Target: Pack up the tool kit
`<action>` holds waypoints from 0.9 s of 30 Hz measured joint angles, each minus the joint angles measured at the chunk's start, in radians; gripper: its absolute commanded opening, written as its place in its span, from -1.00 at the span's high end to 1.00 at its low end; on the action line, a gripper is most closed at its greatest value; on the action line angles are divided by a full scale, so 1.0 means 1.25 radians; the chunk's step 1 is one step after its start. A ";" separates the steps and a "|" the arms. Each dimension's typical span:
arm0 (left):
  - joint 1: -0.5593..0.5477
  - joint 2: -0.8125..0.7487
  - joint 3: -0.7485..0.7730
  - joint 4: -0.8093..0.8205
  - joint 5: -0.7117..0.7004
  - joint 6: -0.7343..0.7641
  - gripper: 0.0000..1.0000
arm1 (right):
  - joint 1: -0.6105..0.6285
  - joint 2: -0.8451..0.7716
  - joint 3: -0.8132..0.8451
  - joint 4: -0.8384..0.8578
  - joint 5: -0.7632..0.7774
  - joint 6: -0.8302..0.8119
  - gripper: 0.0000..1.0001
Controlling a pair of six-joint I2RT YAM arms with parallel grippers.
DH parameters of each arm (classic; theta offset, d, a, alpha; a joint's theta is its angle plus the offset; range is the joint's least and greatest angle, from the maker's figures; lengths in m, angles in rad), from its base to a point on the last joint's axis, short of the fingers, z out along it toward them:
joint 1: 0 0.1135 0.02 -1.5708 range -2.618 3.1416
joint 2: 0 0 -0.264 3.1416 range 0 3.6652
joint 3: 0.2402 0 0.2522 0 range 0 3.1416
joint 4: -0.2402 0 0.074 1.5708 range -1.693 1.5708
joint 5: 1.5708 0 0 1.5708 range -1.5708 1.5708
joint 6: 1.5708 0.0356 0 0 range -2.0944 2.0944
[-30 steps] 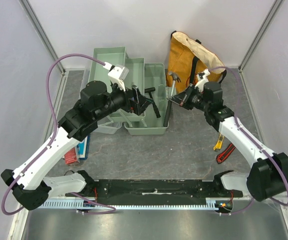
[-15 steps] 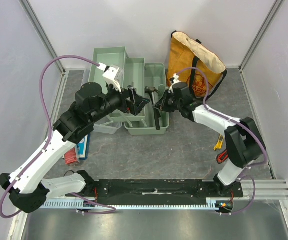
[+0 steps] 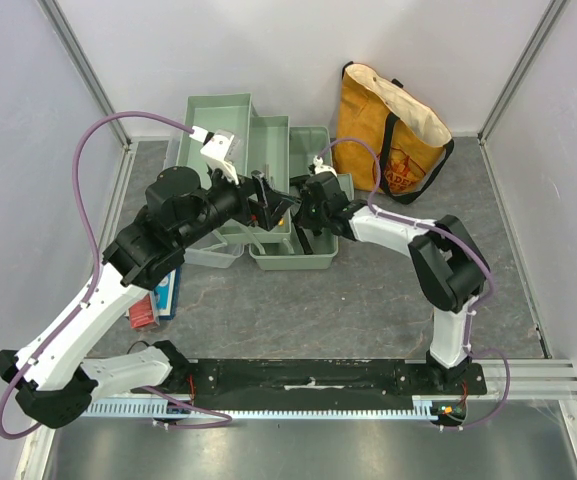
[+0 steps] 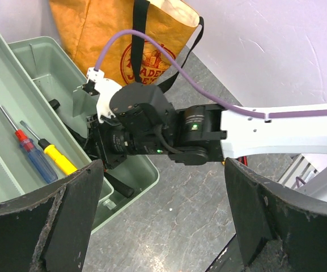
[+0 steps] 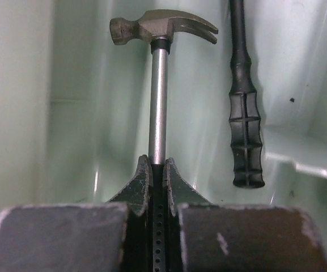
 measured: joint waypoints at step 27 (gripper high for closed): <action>0.000 0.003 0.016 -0.049 -0.061 0.004 -0.80 | 0.009 -0.028 0.060 -0.002 0.165 0.019 0.41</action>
